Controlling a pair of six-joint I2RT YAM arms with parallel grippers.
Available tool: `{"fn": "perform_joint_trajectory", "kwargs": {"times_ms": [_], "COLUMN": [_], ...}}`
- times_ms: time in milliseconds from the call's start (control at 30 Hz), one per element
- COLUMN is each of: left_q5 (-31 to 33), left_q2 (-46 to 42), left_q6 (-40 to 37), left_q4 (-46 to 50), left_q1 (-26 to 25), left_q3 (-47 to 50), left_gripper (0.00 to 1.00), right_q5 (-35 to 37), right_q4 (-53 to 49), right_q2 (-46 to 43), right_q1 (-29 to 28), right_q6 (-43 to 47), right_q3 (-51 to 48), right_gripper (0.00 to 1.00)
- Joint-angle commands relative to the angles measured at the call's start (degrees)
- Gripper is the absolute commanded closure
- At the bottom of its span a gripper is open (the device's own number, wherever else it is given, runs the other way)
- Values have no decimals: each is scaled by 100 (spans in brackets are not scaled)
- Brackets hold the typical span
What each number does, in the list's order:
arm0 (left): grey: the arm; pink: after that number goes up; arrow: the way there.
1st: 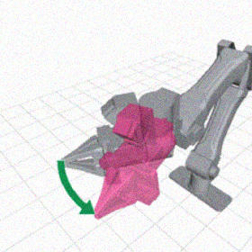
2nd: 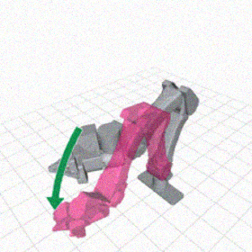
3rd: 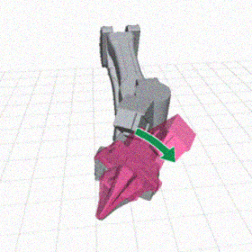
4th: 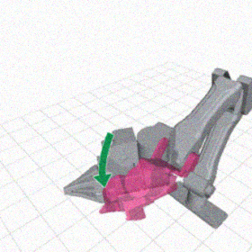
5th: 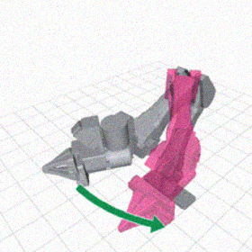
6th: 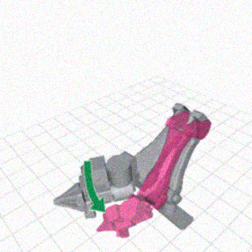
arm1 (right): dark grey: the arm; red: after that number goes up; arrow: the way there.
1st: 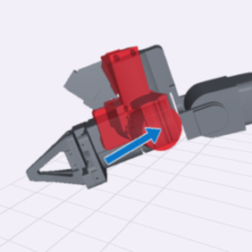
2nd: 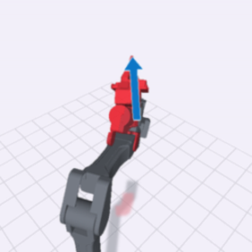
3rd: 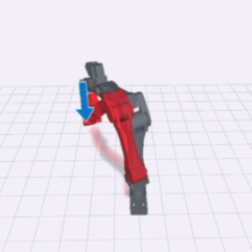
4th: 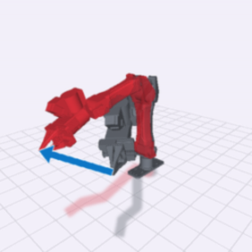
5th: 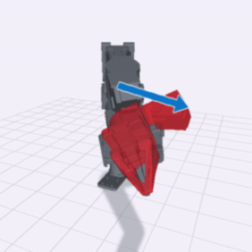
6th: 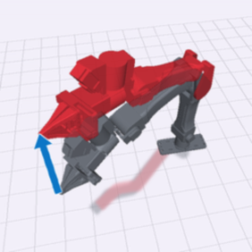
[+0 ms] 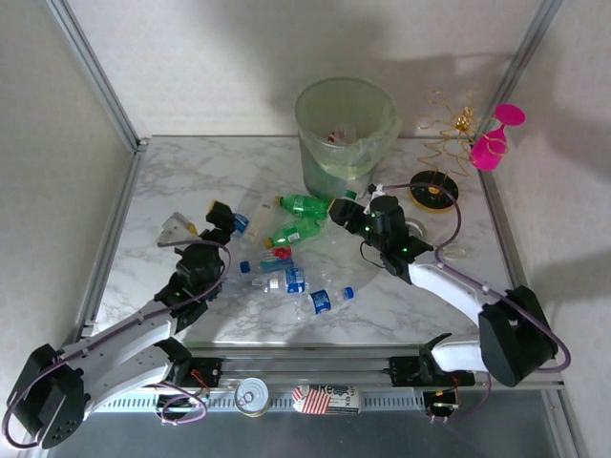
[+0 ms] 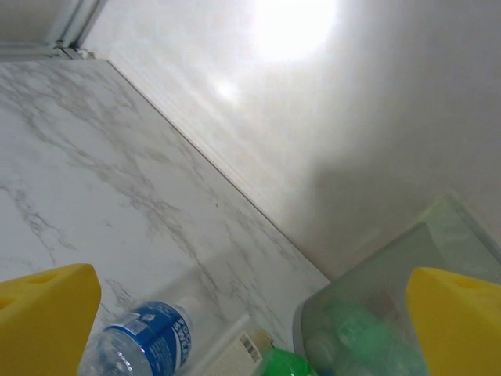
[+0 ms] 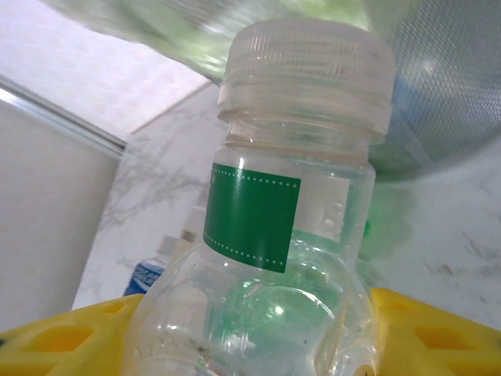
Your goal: Put the plastic bottles in the bin
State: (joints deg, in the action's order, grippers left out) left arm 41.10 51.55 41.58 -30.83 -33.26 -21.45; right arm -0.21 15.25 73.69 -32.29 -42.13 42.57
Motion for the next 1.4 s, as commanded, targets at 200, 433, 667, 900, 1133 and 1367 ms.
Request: {"fn": "perform_joint_trajectory", "kwargs": {"times_ms": [200, 433, 667, 900, 1133, 1367], "left_q5": [-403, -738, -1199, -1365, -1394, -1386], "left_q2": [-312, -322, -354, -463, -538, -558], "left_q6": [772, 730, 639, 503, 388, 385], "left_q4": [181, 304, 543, 875, 1066, 1097], "left_q1": [456, 460, 460, 469, 461, 461], "left_q3": [348, 329, 291, 210, 132, 126], "left_gripper": [0, 0, 0, 0, 0, 0], "right_q5": [-8, 250, -18, 202, 335, 224], "right_q4": [400, 570, 214, -834, -1648, -2224], "right_q2": [-419, 276, 1794, 3397, 4543, 5073], "right_q1": [-14, 293, 913, 1098, 1128, 1127], "right_q6": [1174, 1768, 1810, 2282, 2418, 2593], "right_q3": [1125, 2397, 4066, 5949, 7255, 8376], "right_gripper": [52, 53, 52, 51, 42, 7]}}
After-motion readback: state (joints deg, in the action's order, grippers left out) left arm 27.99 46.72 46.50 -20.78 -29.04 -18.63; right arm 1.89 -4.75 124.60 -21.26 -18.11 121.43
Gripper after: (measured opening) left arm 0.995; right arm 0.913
